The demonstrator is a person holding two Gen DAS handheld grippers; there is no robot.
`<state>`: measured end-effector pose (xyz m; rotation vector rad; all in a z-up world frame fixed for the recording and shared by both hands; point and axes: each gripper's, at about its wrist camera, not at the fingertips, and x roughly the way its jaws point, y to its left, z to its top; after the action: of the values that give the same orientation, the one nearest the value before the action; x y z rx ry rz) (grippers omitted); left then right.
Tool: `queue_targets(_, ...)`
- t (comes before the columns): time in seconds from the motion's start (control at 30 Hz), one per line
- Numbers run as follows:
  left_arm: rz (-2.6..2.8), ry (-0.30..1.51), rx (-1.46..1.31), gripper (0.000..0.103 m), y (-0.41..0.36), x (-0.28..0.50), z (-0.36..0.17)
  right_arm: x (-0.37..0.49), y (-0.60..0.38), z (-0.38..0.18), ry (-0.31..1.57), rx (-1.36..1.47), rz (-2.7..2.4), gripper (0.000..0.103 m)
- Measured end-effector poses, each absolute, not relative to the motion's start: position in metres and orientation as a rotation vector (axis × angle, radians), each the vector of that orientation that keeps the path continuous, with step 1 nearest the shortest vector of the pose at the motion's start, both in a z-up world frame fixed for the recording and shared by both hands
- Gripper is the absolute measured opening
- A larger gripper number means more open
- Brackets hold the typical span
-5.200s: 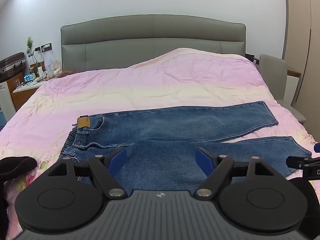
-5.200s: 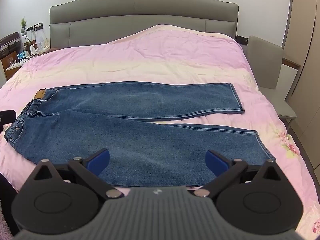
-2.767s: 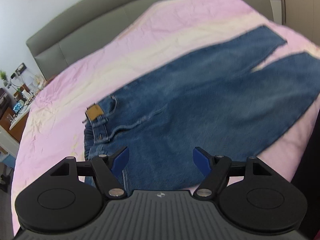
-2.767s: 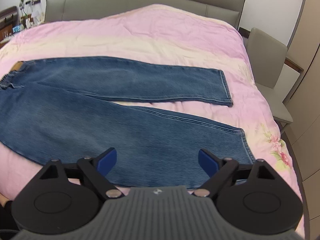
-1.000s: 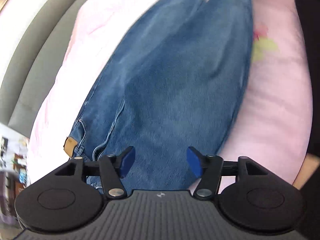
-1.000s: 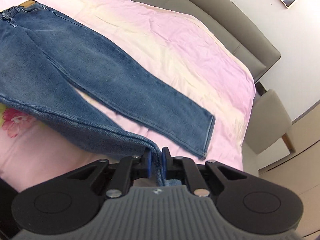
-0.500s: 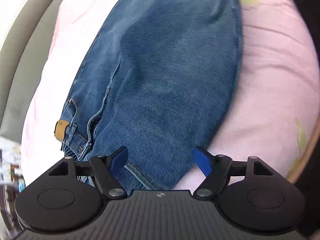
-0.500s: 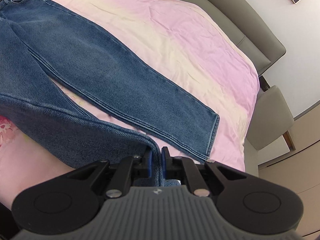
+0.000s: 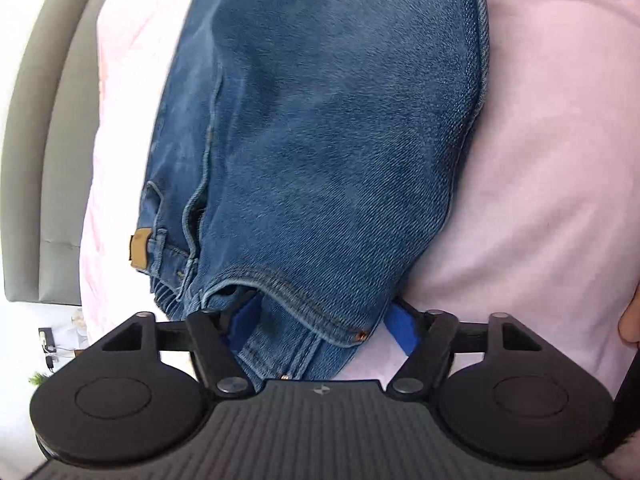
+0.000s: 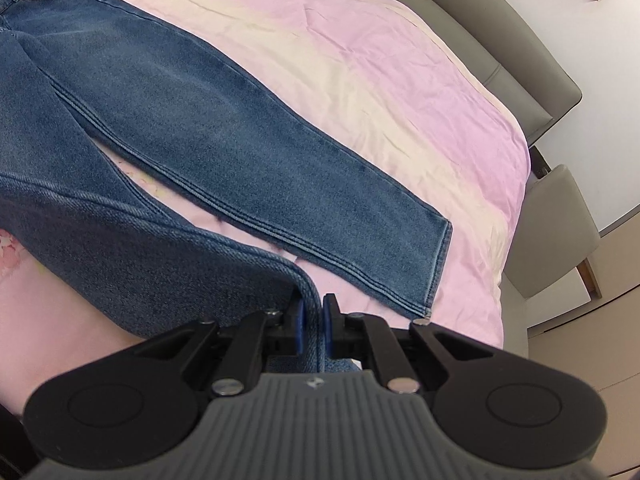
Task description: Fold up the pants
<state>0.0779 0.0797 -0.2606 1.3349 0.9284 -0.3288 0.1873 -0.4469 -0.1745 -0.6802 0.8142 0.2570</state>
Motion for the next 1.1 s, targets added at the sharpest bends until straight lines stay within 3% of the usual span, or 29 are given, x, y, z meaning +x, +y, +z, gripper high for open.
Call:
queue_targets(0.07,-0.303,0.940,1.320,0.057,0.078,0.079,-0.260,0.183,-0.448,-0.176,0.808,-0.698,0.274,0.005)
queue_targets(0.13,-0.267,0.947,1.255,0.041,0.078,0.082,-0.254,0.179,-0.452,-0.178,0.804,-0.709,0.285,0.017)
queue_targets(0.23,-0.185,0.947,1.078,0.030,0.078,0.090,-0.232,0.174,-0.463,-0.180,0.820,-0.693,0.320,0.024)
queue_targets(0.37,-0.074,0.926,0.820,0.027,0.080,0.107,-0.195,0.165,-0.472,-0.191,0.870,-0.753,0.376,0.030)
queue_targets(0.63,0.042,0.906,0.662,0.026,0.073,0.137,-0.161,0.131,-0.506,-0.203,0.929,-0.759,0.323,0.031)
queue_targets(0.67,0.055,0.902,0.643,0.026,0.072,0.136,-0.157,0.127,-0.512,-0.203,0.931,-0.753,0.313,0.029)
queue_targets(0.73,0.081,0.898,0.597,0.026,0.075,0.137,-0.151,0.116,-0.520,-0.201,0.927,-0.722,0.304,0.009)
queue_targets(0.77,0.092,0.893,0.577,0.026,0.076,0.134,-0.147,0.110,-0.522,-0.197,0.915,-0.705,0.296,0.006)
queue_targets(1.1,0.163,0.818,0.463,0.026,0.088,0.131,-0.088,0.110,-0.536,-0.099,0.749,-0.588,0.203,0.001)
